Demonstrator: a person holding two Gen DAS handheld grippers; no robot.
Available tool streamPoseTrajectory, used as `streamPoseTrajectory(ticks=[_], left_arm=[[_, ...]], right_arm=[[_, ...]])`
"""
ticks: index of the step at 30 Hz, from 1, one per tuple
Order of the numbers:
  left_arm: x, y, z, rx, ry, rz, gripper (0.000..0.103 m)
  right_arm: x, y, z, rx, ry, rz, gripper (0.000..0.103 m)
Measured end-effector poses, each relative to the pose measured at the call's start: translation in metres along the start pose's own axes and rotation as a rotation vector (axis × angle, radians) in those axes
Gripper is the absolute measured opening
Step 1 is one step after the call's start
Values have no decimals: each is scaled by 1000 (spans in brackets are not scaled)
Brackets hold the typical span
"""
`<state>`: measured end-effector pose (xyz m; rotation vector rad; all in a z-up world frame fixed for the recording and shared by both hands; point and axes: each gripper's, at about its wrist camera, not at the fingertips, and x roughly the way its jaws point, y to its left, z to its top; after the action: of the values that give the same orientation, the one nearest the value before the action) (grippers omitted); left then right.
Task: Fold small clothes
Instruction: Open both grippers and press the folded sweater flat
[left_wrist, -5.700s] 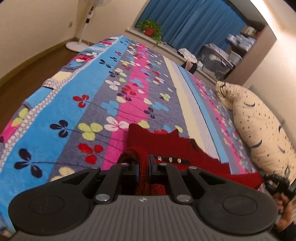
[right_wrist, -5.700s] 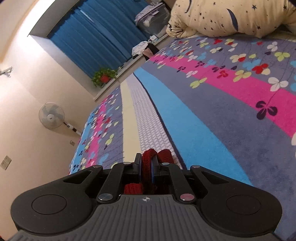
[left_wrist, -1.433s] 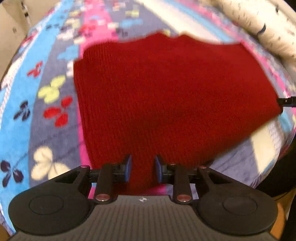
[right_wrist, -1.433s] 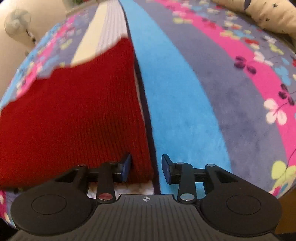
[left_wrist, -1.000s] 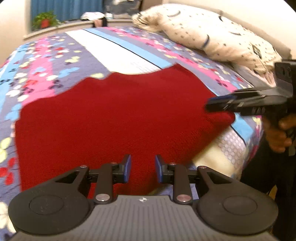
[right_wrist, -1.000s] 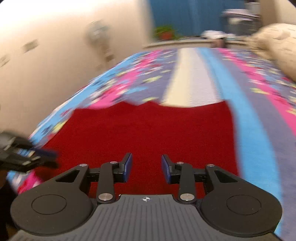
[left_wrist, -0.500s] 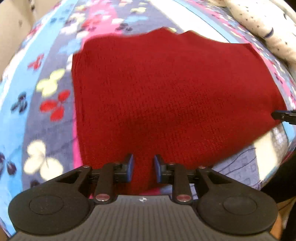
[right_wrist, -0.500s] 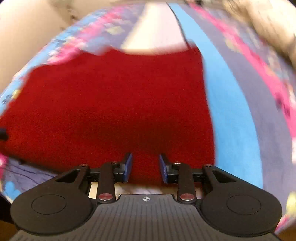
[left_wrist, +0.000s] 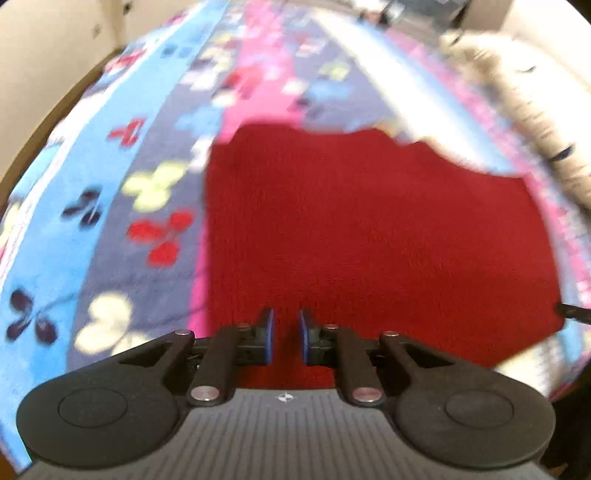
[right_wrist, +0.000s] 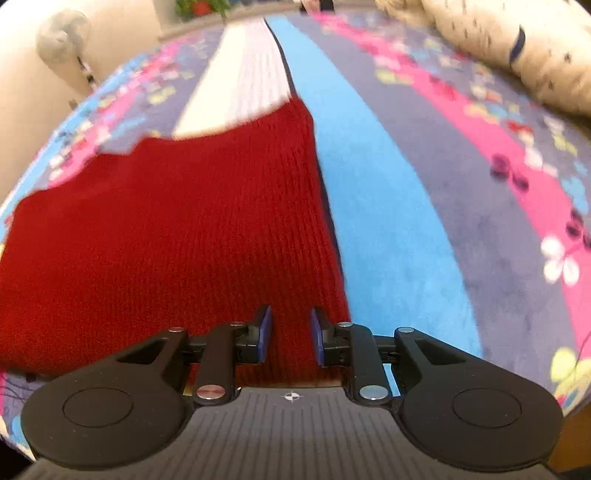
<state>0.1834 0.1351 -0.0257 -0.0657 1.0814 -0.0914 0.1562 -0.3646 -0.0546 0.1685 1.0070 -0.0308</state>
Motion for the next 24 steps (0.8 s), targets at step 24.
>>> streamPoseTrajectory(ticks=[24], left_arm=[[-7,-22,20,43,-184,-89,23]], right_arm=[[13,-3,20,90,-48,-45,40]])
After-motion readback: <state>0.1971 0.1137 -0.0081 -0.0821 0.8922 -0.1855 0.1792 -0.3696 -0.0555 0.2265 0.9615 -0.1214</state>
